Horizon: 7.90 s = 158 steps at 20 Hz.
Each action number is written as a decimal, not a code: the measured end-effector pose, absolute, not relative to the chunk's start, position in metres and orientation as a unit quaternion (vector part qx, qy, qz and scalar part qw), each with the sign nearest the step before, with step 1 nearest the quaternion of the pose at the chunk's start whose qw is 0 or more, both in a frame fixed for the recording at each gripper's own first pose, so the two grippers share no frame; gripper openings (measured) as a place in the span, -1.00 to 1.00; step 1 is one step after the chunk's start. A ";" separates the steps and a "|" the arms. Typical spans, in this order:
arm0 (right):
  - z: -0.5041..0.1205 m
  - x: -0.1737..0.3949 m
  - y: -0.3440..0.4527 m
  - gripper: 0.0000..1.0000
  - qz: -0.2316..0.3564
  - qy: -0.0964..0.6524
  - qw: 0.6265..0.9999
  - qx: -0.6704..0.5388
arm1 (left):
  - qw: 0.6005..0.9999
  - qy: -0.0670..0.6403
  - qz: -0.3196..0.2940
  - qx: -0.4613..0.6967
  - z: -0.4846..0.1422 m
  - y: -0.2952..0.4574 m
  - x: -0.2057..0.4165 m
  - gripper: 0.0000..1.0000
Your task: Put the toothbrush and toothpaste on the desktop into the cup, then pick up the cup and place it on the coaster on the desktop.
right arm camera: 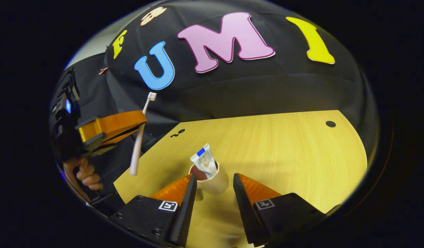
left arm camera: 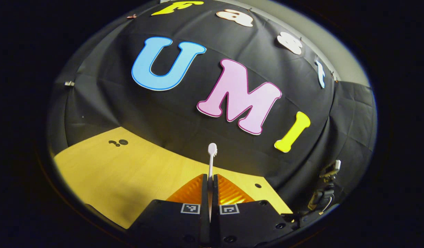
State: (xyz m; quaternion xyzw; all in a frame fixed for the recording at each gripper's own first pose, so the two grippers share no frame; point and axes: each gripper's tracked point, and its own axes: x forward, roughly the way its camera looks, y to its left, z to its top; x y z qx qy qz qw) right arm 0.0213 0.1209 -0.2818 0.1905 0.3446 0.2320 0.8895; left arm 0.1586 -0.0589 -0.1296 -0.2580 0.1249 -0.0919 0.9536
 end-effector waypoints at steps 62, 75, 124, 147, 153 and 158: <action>-0.301 -0.086 -0.038 0.31 0.154 0.412 0.875 0.204 | 0.873 0.468 -0.122 -0.059 -0.322 -0.122 0.068 0.58; -0.314 -0.090 -0.071 0.31 0.120 0.424 0.871 0.216 | 0.853 0.508 -0.108 -0.044 -0.358 -0.131 0.098 0.43; -0.325 -0.121 -0.131 0.31 0.050 0.435 0.866 0.241 | 0.841 0.486 -0.232 0.054 -0.352 -0.235 0.083 -0.36; -0.289 -0.085 -0.064 0.80 0.095 0.405 0.879 0.232 | 0.881 0.415 -0.223 0.041 -0.289 -0.185 0.064 0.83; -0.260 -0.067 -0.028 0.93 0.115 0.388 0.888 0.219 | 0.901 0.369 -0.226 0.005 -0.242 -0.156 0.047 0.84; -0.237 -0.060 0.006 0.93 0.140 0.377 0.890 0.213 | 0.917 0.346 -0.199 -0.023 -0.208 -0.121 0.037 0.84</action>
